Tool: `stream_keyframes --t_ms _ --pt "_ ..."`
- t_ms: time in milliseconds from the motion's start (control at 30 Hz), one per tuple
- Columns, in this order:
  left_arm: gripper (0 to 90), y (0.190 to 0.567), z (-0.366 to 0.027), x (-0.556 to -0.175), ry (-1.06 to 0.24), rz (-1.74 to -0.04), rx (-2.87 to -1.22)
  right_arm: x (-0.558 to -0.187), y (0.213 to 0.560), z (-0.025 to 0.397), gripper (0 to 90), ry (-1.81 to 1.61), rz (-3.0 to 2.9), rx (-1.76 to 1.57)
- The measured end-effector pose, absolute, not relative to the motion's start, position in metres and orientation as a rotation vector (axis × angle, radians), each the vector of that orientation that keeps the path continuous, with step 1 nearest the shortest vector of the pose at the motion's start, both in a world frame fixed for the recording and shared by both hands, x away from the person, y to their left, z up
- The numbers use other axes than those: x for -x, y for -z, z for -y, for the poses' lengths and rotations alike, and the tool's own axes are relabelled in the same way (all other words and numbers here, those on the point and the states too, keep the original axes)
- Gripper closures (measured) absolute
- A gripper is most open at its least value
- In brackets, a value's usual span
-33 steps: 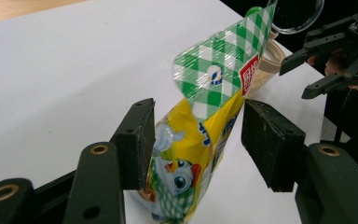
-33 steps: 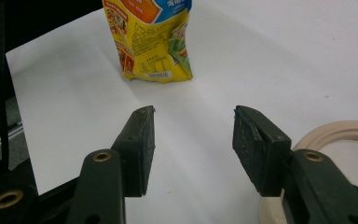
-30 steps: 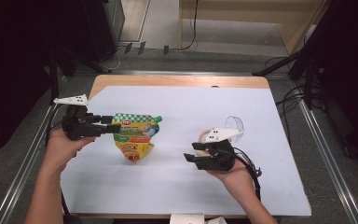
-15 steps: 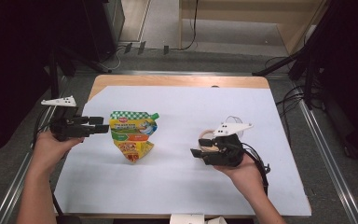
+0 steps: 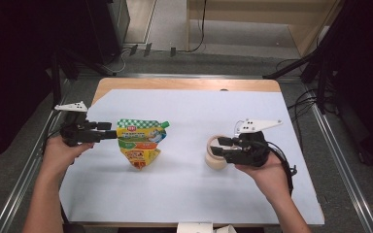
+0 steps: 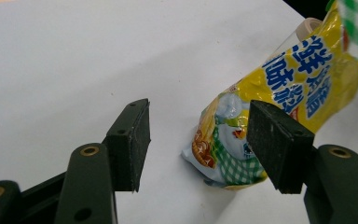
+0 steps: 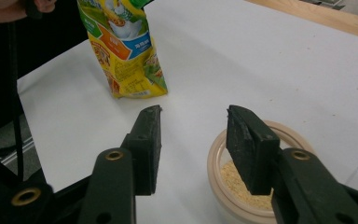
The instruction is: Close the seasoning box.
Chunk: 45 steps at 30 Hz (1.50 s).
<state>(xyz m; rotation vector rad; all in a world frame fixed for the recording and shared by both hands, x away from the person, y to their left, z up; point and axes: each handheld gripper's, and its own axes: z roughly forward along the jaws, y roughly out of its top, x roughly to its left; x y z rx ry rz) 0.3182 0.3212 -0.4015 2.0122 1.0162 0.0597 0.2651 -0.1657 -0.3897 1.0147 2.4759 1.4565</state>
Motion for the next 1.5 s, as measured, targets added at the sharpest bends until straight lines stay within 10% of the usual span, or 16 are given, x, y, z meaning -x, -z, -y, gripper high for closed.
stream_keyframes --t_ms 667,1500 --pt "39.5 0.41 -0.304 -0.323 -0.047 -0.998 -2.044 -0.27 0.358 0.235 89.7 -1.436 -2.346 -1.158" --pt "36.9 0.412 -0.301 -0.323 -0.032 -0.997 -2.046 -0.295 0.408 0.269 90.0 -1.342 -2.234 -1.39"
